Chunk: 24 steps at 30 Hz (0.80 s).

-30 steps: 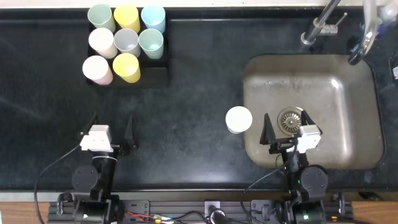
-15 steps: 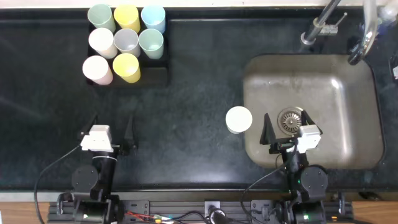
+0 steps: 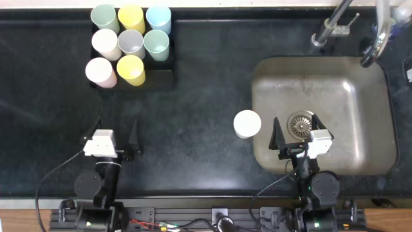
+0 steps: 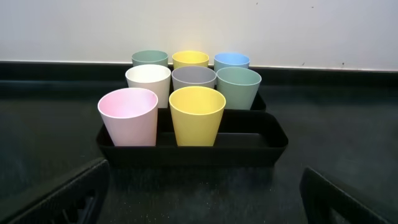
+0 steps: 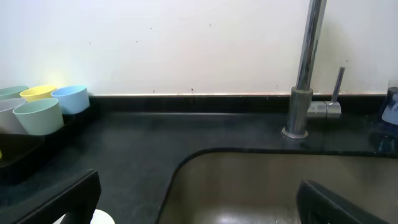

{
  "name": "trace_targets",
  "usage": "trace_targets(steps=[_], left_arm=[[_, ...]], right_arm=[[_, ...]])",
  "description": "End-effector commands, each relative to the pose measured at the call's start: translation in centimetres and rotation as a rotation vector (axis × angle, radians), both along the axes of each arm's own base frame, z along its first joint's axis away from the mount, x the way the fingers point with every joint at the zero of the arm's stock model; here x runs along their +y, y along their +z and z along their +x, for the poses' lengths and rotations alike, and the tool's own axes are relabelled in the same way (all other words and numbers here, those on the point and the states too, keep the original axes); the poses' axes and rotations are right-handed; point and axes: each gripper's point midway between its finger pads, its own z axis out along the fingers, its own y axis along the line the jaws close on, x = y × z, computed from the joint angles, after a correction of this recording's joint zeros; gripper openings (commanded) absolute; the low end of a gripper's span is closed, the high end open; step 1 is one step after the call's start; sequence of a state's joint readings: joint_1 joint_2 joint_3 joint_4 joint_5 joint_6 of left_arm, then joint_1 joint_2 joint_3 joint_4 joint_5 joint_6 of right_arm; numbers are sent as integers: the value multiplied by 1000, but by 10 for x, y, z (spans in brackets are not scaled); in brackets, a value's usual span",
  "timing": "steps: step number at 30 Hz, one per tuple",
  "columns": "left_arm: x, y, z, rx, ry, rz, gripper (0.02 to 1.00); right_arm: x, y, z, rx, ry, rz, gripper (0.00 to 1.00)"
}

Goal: Store Cups

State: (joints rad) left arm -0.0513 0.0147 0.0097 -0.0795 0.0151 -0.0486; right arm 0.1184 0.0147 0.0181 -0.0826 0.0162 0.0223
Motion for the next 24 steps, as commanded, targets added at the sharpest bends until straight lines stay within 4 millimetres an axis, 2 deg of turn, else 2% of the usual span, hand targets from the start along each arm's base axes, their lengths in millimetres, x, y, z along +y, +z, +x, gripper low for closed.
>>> trace_targets(steps=[1,24], left_arm=[[-3,1,-1,-7,-14,15,1000],[-3,1,-1,-7,-14,16,1000]], right_arm=[[0,-3,0,-1,-5,0,998],[0,-3,0,-1,-5,0,996]])
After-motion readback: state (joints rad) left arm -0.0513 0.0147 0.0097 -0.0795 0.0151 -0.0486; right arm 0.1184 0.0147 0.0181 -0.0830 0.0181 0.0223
